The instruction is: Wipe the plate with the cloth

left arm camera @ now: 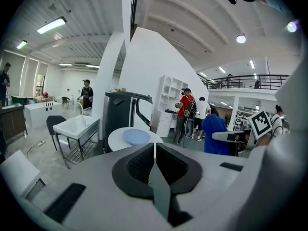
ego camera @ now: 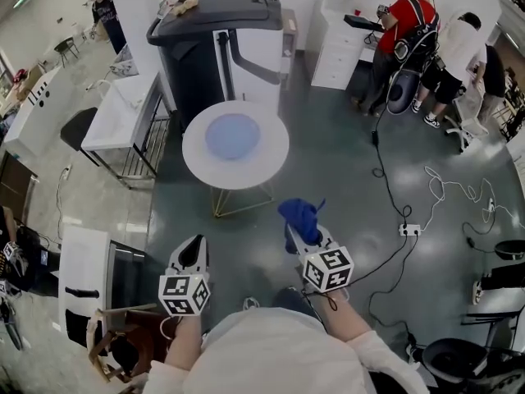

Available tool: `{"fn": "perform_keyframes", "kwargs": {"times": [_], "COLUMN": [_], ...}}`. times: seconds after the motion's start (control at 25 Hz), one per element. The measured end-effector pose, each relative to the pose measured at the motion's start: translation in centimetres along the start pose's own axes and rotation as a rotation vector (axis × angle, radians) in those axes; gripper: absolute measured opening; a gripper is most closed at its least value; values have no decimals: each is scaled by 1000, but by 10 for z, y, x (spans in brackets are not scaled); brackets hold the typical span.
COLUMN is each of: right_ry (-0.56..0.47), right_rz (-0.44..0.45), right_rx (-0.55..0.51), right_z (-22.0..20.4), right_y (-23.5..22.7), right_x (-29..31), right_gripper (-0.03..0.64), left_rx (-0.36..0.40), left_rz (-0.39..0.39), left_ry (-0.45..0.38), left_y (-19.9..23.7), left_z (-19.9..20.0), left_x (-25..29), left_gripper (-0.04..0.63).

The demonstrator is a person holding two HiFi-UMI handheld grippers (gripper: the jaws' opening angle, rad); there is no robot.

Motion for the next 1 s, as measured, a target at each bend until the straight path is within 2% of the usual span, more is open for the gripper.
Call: {"fn": "perform_keyframes", "kwargs": {"times": [0.24, 0.52, 1.0], "right_ry": [-3, 19, 16], "right_rz": [-19, -11, 37], "right_rx": [13, 11, 7], "right_z": [-2, 5, 35], "right_y": [9, 0, -52], "right_x": [-1, 15, 66], "right_gripper": [86, 86, 86], "left_rx": [-24, -57, -68], "left_rz": [-6, 0, 43], "left_ry": [2, 15, 6], "left_y": [17, 25, 25], "left_z": [-4, -1, 29], "left_x": [-4, 14, 73], "left_gripper": [43, 43, 43]}}
Point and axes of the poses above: the fingertips, and each gripper's own axes: x forward along the fingers, y to its left, z out of its top, the point moved 6 cm from there along -x, backward along the fingers, and after that the axes turned 4 degrees about y, right-handed, at the moved point
